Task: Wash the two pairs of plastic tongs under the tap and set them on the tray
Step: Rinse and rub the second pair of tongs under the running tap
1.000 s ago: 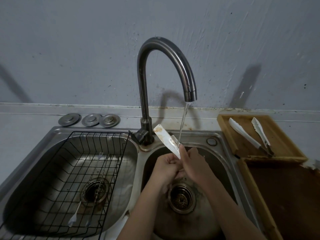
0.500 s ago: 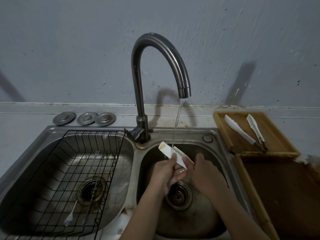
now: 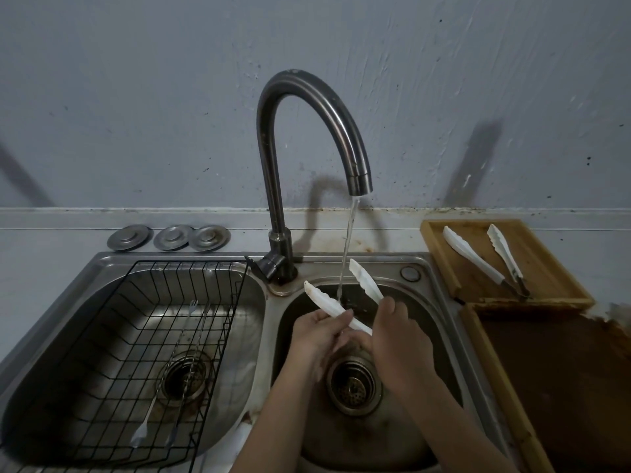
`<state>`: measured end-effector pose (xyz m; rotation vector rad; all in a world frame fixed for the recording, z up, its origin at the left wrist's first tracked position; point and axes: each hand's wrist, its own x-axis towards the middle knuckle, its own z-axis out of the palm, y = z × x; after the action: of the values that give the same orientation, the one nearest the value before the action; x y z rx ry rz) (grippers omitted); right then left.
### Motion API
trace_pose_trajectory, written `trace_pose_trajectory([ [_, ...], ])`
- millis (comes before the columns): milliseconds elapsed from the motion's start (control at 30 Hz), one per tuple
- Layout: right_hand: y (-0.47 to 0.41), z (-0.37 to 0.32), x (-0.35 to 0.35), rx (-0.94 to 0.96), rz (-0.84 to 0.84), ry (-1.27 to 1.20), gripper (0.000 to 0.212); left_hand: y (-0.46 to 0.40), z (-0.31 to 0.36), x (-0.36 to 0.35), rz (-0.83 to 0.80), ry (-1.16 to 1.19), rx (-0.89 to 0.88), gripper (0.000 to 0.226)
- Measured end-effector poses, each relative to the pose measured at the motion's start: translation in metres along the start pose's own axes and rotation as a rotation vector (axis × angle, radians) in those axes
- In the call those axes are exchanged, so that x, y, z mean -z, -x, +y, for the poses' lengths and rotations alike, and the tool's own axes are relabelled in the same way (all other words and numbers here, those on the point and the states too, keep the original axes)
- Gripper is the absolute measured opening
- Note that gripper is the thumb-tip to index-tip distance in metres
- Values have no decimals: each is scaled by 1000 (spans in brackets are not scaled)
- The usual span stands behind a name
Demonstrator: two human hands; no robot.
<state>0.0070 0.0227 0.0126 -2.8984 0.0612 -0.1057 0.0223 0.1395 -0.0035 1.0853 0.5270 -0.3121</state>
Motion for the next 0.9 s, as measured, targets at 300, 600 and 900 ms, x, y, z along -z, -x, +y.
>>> trace_pose_trajectory([
  [300,-4,32,11,-46,-279,-309,38,0,8,-1,-59,134,66,22],
  [600,1,55,16,-56,-405,-375,29,1,14,-2,-165,57,181,48],
  [900,3,49,22,16,-379,-301,31,-3,13,6,-151,-52,190,49],
])
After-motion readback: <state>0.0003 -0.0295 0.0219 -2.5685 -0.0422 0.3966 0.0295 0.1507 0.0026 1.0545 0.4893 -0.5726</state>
